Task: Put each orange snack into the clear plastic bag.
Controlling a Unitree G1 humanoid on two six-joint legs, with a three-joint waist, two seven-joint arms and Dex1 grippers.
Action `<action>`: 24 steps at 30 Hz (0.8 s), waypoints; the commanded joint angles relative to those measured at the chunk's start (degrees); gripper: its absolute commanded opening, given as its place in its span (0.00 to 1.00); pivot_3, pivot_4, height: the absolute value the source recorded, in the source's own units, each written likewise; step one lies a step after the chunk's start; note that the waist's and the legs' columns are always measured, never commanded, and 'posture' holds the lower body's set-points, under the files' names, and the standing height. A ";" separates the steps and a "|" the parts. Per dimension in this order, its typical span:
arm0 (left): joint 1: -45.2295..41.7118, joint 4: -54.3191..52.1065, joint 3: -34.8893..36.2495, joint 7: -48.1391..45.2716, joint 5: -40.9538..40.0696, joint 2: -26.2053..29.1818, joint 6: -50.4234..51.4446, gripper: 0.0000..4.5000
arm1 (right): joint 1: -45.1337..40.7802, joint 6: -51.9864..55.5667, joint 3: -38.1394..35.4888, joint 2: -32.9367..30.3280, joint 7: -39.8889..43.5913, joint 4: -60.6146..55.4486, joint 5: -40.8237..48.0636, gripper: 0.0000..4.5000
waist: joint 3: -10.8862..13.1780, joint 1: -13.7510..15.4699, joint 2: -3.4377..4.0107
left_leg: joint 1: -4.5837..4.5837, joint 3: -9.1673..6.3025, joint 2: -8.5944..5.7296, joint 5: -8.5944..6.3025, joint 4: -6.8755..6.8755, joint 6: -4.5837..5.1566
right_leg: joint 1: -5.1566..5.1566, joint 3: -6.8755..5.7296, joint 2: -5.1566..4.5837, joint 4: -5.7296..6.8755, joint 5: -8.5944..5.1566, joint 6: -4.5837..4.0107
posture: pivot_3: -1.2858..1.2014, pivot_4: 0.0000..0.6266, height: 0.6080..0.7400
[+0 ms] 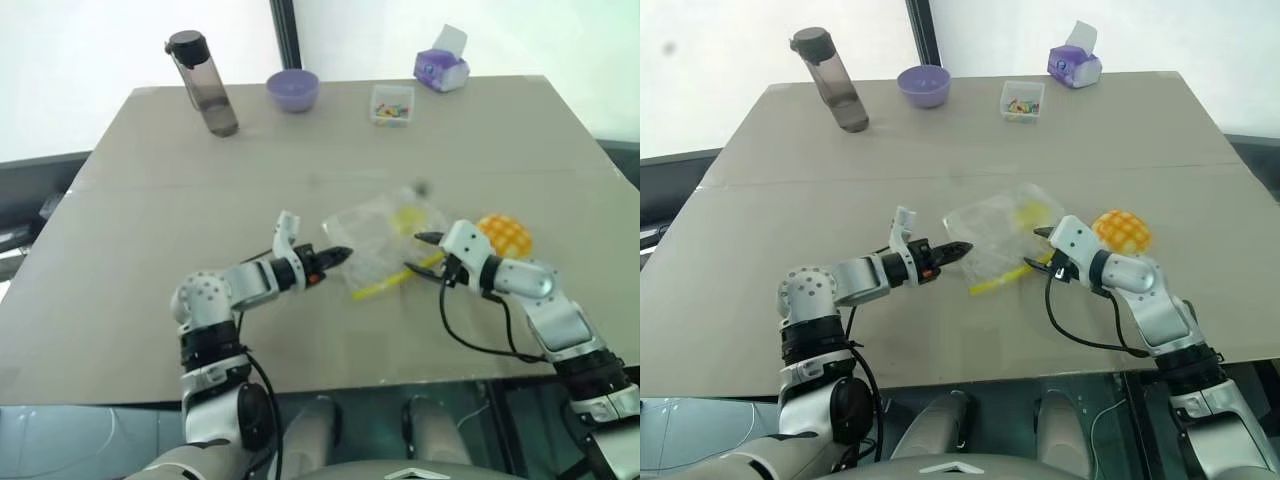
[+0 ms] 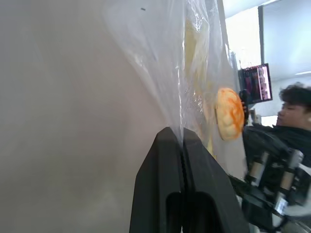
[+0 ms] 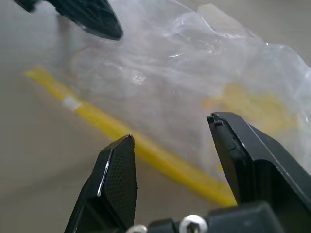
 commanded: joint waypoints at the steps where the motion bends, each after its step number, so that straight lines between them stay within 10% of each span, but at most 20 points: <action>1: 1.89 -6.47 3.85 1.69 -4.04 -1.22 6.07 0.01 | -5.32 -0.85 0.59 2.43 -3.79 4.46 -3.11 0.62 | 0.04 -0.40 -0.07 | 0.01 0.09 0.03 0.01 -0.01 -0.02 | -0.05 0.08 0.02 0.02 0.00 -0.01 | 0.52 0.24 0.99; 15: -5.64 -5.60 19.48 15.37 -17.91 -9.51 6.71 0.01 | -2.51 -5.32 -6.28 -3.12 3.87 -1.89 6.75 0.62 | 0.18 0.12 -0.29 | -0.11 -0.02 0.00 0.01 0.01 -0.04 | -0.05 -0.02 0.00 -0.07 0.01 -0.01 | 0.52 0.24 0.99; 24: -4.65 -2.90 16.45 25.85 -30.23 -11.15 2.73 0.01 | -2.24 -5.99 -3.65 -1.12 -7.10 0.56 -4.60 0.62 | 0.20 -0.40 -0.33 | 0.02 0.10 0.04 0.03 0.00 -0.09 | -0.08 0.10 0.04 0.08 0.01 0.00 | 0.52 0.24 0.99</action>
